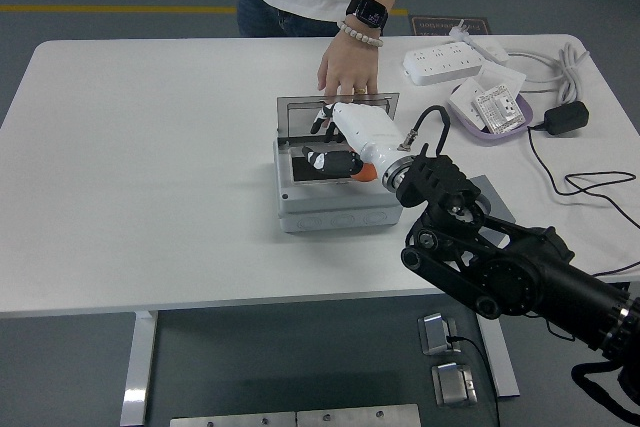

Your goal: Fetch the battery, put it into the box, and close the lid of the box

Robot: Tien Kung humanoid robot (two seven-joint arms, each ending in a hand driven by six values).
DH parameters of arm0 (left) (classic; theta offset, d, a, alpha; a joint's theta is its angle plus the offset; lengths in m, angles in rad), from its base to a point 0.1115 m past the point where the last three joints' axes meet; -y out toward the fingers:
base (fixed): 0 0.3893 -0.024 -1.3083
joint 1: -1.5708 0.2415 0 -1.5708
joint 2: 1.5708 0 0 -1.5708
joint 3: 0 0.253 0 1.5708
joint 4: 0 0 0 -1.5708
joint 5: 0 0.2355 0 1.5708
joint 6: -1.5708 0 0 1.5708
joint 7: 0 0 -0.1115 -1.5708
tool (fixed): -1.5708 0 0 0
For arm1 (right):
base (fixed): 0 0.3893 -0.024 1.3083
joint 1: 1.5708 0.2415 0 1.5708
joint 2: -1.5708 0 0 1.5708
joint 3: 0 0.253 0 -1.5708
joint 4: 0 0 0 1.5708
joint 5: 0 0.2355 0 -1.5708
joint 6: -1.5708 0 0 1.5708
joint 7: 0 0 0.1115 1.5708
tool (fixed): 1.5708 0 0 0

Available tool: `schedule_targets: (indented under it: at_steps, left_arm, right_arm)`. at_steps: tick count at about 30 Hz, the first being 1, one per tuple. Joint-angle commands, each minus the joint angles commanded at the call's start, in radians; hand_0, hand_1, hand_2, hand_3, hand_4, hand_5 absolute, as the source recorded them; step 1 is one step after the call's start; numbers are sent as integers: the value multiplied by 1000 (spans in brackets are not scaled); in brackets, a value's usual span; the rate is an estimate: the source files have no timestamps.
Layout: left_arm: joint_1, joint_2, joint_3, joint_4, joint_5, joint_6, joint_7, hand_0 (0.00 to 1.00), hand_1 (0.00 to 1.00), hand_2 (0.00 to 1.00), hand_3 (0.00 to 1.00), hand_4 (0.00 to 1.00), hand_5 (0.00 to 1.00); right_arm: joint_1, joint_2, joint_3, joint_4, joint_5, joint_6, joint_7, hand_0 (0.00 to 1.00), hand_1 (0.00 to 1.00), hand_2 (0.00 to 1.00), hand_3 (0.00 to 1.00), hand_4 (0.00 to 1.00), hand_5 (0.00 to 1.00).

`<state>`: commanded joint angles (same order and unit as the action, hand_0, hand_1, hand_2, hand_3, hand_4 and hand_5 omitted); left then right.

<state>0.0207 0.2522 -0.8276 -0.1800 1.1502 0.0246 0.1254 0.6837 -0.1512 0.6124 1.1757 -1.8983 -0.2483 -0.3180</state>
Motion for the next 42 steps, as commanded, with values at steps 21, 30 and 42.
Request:
schedule_targets:
  at_steps: [21,30,42]
  left_arm:
    - [4,-4,4,0,1,-5,4,395,563,511,482,2,2]
    - [6,-3,4,0,-1,-6,3,394,563,511,481,2,2]
    - [2,-1,9,0,-2,-7,2,394,563,511,481,2,2]
  right_arm:
    - [-38,-44,169,151,-67,16,-50,601,464,505,586,708,447]
    - [-60,-69,255,201,-73,21,-54,572,453,497,584,709,447]
    - [-57,-48,249,168,-35,-9,-36,557,453,493,586,710,453]
